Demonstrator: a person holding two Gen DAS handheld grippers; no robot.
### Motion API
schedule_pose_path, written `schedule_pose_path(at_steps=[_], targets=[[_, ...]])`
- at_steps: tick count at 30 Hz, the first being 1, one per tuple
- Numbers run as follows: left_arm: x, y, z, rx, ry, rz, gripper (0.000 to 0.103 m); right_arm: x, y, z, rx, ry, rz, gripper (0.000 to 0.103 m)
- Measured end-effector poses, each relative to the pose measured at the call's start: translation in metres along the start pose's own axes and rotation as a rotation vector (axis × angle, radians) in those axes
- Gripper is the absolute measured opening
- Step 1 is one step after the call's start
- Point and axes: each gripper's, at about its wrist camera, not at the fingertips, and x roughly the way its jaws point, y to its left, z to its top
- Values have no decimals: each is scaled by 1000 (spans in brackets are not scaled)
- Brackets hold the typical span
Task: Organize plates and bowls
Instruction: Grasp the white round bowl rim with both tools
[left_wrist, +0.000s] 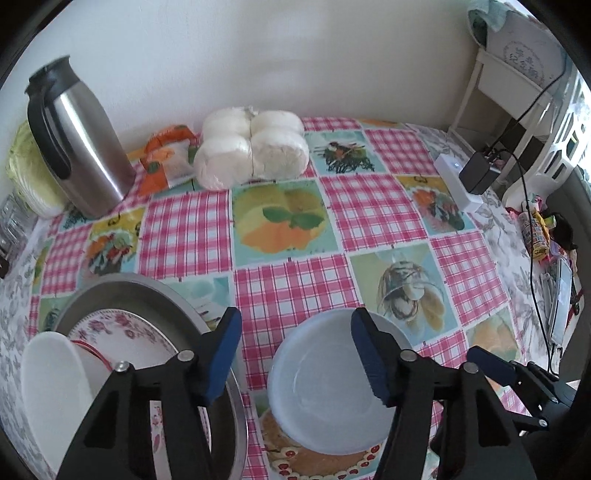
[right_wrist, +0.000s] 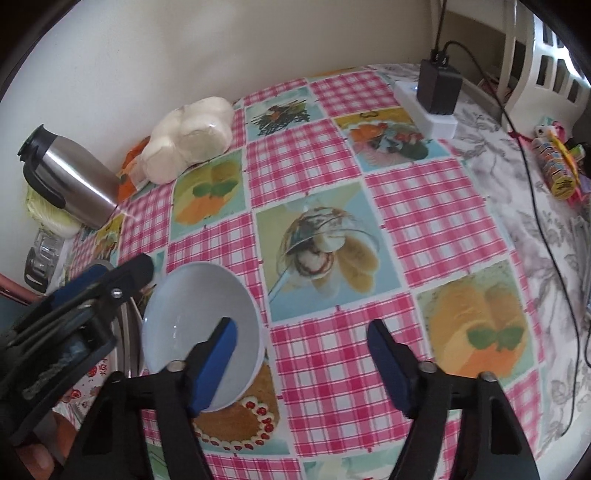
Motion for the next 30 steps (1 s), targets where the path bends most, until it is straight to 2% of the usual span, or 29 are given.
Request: schedule_pose_path(at_steps=[1,3,10,16,21,27,30], targets=[[2,1,-1,-3,7,-2,61,1,1,1,1,1,9,63],[7,2,-2,-5,16,-7,59,3,3,1,-1,4,11,61],[21,5,-7,-16,61,-13,52,14,11,-2,-16,28,37,40],[31,6,-12,-23,89,-8,52,22,14,-4,-36,52,52,39],[33,5,-15,-13,100,-3,51,26,10,-4,-23,61,27,39],[37,1,-17,0,115,-4,44,25,1,-3,2,53,20,39],[40,-1,-18,9,123,-5,38,24,0,-2,1,47,6,39]])
